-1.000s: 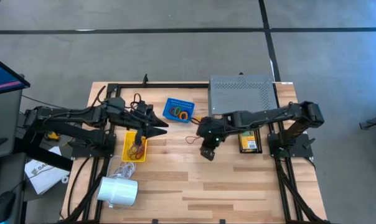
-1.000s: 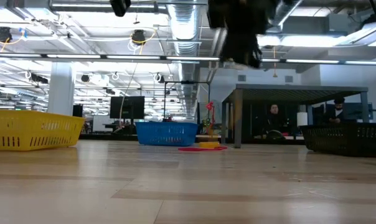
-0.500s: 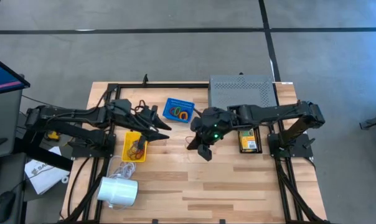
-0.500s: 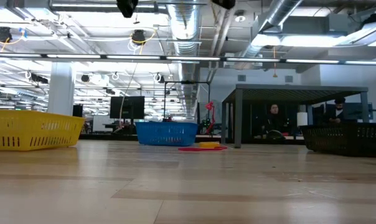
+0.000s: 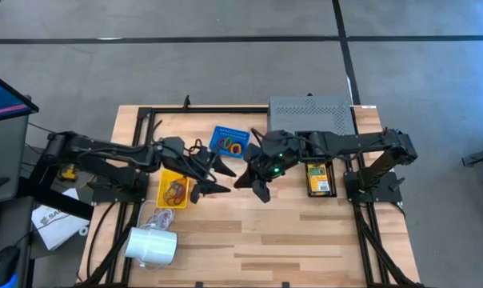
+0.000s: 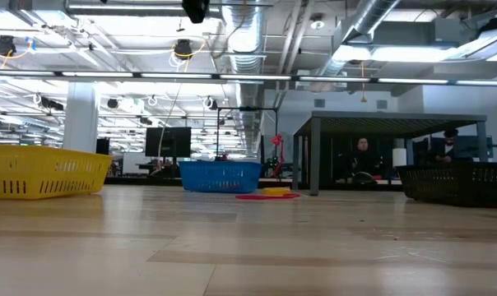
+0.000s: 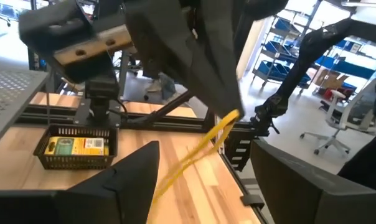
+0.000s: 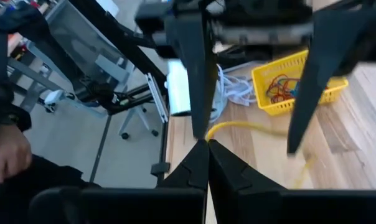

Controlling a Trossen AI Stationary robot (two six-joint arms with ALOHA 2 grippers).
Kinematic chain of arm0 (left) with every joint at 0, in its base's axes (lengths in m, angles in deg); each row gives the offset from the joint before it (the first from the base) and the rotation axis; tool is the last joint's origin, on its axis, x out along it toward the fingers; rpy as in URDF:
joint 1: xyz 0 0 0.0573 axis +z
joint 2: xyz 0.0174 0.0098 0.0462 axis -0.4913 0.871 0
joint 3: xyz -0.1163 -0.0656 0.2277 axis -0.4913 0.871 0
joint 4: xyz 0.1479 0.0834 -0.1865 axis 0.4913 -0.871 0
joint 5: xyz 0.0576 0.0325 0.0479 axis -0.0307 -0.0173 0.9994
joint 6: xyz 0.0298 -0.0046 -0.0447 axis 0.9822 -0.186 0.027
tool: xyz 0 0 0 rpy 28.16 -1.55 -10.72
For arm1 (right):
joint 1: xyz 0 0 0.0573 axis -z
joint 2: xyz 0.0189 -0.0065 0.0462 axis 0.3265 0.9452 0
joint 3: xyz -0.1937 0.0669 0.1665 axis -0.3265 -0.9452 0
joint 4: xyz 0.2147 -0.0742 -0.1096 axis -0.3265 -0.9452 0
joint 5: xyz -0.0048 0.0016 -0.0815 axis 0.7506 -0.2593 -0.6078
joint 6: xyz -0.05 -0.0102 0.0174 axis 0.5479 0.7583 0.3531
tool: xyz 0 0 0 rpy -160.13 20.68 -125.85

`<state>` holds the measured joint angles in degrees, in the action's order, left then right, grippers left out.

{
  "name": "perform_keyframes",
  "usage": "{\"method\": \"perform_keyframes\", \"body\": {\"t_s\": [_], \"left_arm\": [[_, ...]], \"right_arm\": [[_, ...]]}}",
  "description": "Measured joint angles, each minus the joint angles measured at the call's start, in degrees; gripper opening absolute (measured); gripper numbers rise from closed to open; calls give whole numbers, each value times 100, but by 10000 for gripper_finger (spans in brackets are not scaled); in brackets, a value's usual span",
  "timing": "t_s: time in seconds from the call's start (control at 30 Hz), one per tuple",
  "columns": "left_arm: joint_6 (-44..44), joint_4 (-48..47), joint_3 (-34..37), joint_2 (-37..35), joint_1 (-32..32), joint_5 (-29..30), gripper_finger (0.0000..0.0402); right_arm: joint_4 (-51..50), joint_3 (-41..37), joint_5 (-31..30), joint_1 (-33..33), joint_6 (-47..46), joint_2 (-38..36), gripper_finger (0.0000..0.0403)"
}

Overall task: Pick & Place Office Desk Supplies
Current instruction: Put the yellow rubber band into the yellow bin

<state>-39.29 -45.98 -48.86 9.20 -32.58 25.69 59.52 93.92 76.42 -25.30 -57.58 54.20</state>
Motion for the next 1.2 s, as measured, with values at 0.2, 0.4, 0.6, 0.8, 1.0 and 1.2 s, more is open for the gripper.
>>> {"method": "perform_keyframes", "body": {"t_s": [0.2, 0.4, 0.6, 0.8, 1.0, 1.2], "left_arm": [[-259, 243, 0, 121, 0, -9, 225], [-323, 744, -2, 110, 0, -328, 149], [-326, 751, -4, 104, 0, -632, 27], [-330, 747, -4, 96, 0, -692, 3], [-329, 747, -4, -81, 0, -691, 1], [-349, 755, -7, -332, 0, -636, 1]], "right_arm": [[187, 0, 86, -2, -52, 0, 0], [256, 0, 87, -9, -52, 0, 0], [460, -2, 217, -9, -53, 0, 0], [507, -2, 236, -11, -54, 0, 0], [506, -2, 322, -11, -36, 0, 1], [494, -2, 344, 16, -7, 0, 61]]}}
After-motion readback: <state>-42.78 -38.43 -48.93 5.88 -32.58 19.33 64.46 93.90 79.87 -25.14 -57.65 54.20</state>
